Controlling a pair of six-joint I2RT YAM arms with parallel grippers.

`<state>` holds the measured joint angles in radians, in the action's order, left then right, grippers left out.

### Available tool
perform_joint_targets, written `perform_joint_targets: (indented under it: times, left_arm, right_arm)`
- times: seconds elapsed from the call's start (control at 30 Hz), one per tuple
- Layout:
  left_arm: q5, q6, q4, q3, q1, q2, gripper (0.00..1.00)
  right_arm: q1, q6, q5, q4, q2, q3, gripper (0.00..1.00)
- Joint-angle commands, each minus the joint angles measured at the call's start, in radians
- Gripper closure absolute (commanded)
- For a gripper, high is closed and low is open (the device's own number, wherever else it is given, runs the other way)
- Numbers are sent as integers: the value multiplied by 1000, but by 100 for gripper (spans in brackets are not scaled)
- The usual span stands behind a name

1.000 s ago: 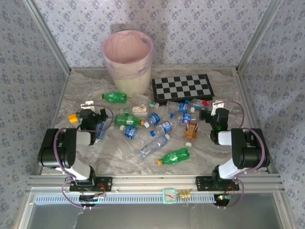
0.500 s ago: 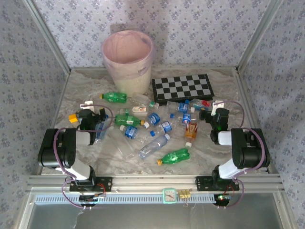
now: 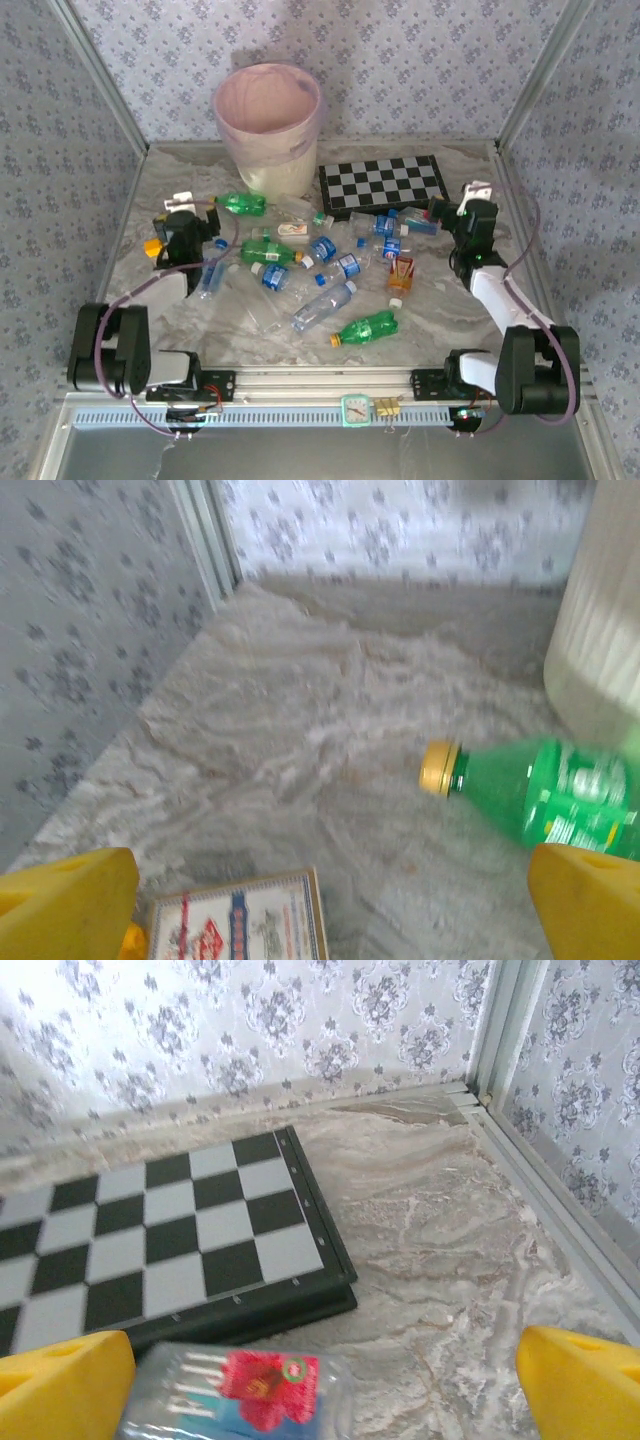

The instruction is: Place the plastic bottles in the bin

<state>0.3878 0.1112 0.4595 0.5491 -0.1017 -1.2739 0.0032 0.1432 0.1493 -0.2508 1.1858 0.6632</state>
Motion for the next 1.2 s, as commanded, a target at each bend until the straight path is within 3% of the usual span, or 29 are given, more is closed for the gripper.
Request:
perform_joint_targets:
  times: [0.0, 0.2, 0.3, 0.43, 0.6, 0.73, 0.9, 1.17]
  left_arm:
    - [44, 181, -245, 78, -4, 95, 0]
    - [-96, 544, -387, 49, -16, 234, 1]
    - [-171, 632, -356, -4, -60, 283, 1]
    - [-120, 665, -372, -9, -195, 304, 1]
    - [-121, 685, -341, 20, -319, 248, 1]
    - [-139, 691, -339, 60, -403, 179, 1]
    - [-139, 690, -294, 89, -496, 100, 1]
    - [-142, 677, -290, 154, -583, 9, 1]
  right_arm:
    - [18, 173, -20, 414, 0, 136, 0]
    - [80, 293, -85, 720, 17, 228, 0]
    - [129, 346, -154, 795, 18, 224, 1]
    - [235, 402, -164, 838, 31, 207, 2]
    - [338, 426, -81, 848, 67, 187, 3]
    - [345, 423, -55, 888, 116, 187, 5]
    - [348, 419, -90, 794, 184, 175, 12]
    - [358, 439, -74, 745, 286, 158, 17]
